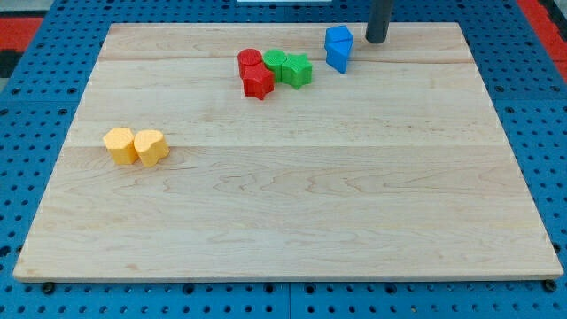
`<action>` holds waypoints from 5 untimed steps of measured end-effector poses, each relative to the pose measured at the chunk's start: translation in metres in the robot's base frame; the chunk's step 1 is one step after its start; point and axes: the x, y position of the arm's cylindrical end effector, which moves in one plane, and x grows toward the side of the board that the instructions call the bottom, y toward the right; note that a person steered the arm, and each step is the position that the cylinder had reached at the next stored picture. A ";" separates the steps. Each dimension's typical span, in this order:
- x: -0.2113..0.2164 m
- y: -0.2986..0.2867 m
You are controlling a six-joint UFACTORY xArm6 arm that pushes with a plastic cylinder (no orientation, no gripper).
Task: Separate the triangle from the blue cube
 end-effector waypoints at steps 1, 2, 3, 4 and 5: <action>0.025 0.005; 0.047 0.006; 0.048 -0.012; 0.030 -0.030; 0.027 -0.055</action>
